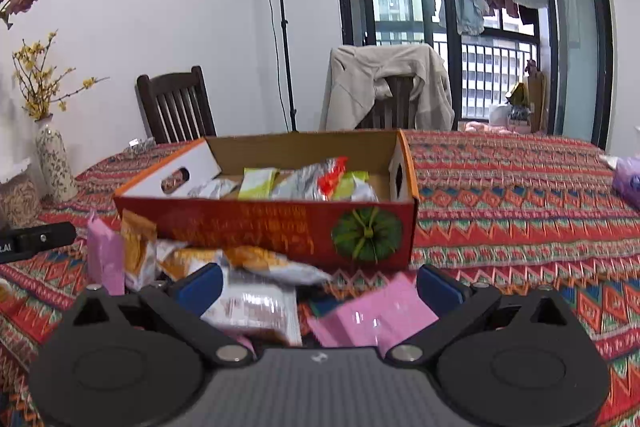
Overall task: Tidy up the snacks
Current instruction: 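Withdraw both tools from the box back over the snack pile, then grasp a pink packet with the right tool while the left tool grasps a white packet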
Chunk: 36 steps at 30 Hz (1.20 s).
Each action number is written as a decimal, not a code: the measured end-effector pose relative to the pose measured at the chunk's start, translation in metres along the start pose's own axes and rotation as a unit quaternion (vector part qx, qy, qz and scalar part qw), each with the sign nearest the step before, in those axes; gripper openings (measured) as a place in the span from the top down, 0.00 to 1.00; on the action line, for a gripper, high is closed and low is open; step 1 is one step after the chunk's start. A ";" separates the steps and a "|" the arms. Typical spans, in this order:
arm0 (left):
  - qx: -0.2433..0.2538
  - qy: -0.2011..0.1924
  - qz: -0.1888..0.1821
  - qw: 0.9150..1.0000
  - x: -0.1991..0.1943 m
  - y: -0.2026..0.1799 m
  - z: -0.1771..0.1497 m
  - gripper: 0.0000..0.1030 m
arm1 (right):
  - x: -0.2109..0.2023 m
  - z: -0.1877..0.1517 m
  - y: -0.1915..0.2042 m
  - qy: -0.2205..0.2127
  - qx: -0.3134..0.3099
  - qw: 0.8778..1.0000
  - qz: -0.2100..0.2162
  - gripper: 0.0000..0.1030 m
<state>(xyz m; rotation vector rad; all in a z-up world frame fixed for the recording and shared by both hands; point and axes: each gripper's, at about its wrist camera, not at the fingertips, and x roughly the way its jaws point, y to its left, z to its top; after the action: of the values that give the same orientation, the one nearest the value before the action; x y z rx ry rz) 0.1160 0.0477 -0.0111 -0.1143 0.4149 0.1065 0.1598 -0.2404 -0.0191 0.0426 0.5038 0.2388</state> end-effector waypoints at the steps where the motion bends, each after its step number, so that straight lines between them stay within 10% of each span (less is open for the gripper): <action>1: 0.003 -0.001 0.003 1.000 0.000 0.001 -0.003 0.00 | -0.001 -0.004 -0.001 0.004 0.001 1.000 -0.001 0.00; 28: -0.013 0.014 -0.027 0.999 0.014 0.007 -0.019 0.00 | 0.015 -0.005 -0.029 0.041 0.018 0.998 -0.039 0.00; 36: -0.012 0.014 -0.026 0.999 0.014 0.006 -0.019 0.00 | 0.056 -0.007 -0.035 0.114 -0.041 0.992 -0.035 0.00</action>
<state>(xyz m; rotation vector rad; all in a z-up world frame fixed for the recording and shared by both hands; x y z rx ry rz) 0.1206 0.0523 -0.0348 -0.1497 0.4391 0.0582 0.2117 -0.2610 -0.0555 -0.0831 0.7211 0.1966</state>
